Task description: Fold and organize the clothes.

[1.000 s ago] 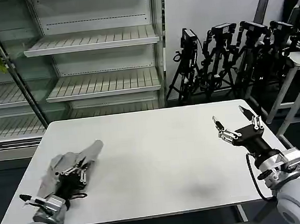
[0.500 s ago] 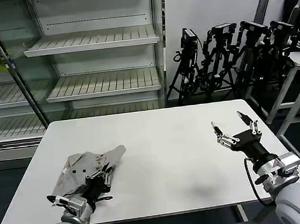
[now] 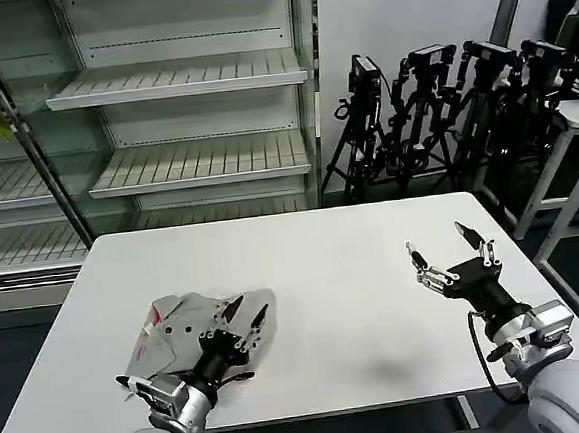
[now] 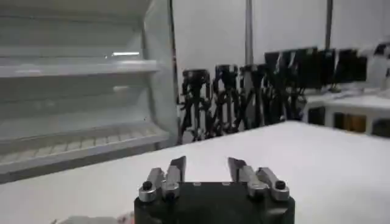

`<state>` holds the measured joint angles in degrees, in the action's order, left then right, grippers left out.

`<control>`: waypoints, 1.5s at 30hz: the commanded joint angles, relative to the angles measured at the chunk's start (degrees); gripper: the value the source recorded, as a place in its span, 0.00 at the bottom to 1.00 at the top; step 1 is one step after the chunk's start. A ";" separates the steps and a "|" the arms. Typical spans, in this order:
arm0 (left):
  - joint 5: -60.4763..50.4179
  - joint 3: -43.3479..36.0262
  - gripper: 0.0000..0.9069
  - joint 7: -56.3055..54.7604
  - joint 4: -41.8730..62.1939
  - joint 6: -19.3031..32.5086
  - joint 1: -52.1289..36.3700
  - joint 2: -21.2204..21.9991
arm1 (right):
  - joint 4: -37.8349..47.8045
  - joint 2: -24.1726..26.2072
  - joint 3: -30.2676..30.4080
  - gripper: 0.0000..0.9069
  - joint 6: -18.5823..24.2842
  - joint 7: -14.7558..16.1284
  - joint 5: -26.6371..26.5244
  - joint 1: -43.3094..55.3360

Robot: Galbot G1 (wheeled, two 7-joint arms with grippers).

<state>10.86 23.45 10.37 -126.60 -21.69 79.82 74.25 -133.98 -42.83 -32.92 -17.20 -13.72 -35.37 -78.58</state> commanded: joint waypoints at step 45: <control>5.10 22.41 1.00 -3.42 -11.24 3.32 14.00 2.49 | 16.97 -15.32 49.04 1.00 -2.34 -3.11 -13.13 24.84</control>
<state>16.92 44.81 6.99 -137.71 -19.05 92.71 75.76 -122.85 -48.24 12.27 -19.44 -16.46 -47.55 -57.03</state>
